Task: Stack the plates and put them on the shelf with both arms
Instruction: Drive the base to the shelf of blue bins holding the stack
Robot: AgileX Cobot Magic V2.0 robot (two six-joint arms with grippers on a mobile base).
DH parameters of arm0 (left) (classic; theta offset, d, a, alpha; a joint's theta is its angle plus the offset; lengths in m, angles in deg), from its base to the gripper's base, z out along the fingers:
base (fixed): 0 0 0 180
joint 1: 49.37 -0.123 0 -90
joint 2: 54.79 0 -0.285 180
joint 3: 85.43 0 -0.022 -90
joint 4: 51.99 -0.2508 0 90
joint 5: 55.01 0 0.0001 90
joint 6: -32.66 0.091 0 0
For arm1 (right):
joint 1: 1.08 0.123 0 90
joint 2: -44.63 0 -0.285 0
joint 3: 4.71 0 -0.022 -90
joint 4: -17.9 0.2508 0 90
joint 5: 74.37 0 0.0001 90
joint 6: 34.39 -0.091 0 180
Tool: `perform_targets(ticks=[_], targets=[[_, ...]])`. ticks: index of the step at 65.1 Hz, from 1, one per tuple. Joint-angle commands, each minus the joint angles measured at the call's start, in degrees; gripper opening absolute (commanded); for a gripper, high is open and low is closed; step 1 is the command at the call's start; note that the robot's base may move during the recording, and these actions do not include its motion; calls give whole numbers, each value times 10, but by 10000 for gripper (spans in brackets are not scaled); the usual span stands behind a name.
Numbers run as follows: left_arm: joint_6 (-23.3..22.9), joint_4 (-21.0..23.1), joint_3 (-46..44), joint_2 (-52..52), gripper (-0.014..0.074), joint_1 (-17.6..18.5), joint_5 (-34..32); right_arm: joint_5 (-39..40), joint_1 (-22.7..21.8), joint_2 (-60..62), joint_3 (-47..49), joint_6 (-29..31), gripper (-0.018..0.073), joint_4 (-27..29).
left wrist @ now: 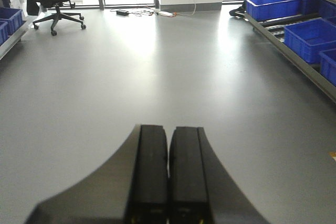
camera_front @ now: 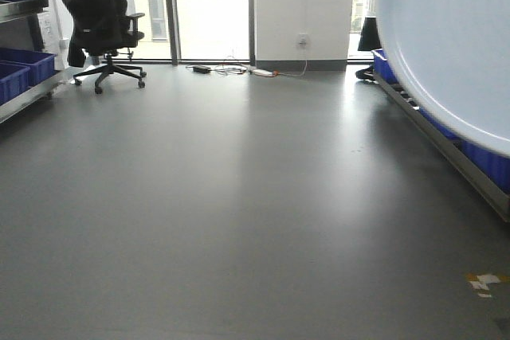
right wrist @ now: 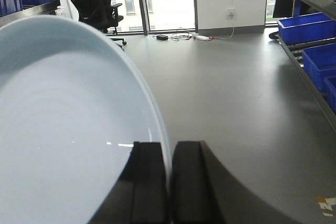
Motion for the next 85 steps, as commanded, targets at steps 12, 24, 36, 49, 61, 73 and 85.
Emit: perform_targets(ticks=[12,24,36,49,61,73,85], targets=[[-4,1,-17,-3,82,-1,-44,58,-3,-1,18,2,56,-2],[-4,1,-17,-3,82,-1,-44,58,-3,-1,18,2,56,-2],[-4,1,-17,-3,82,0,-44,58,-3,-1,18,2,56,-2],[-4,1,-17,-3,82,0,-44,58,-3,-1,18,2,56,-2],[-4,1,-17,-3,82,0,-44,58,-3,-1,18,2,56,-2],[-4,1,-17,-3,82,0,-44,58,-3,-1,18,2,56,-2],[-4,1,-17,-3,82,0,-44,58,-3,-1,18,2,56,-2]])
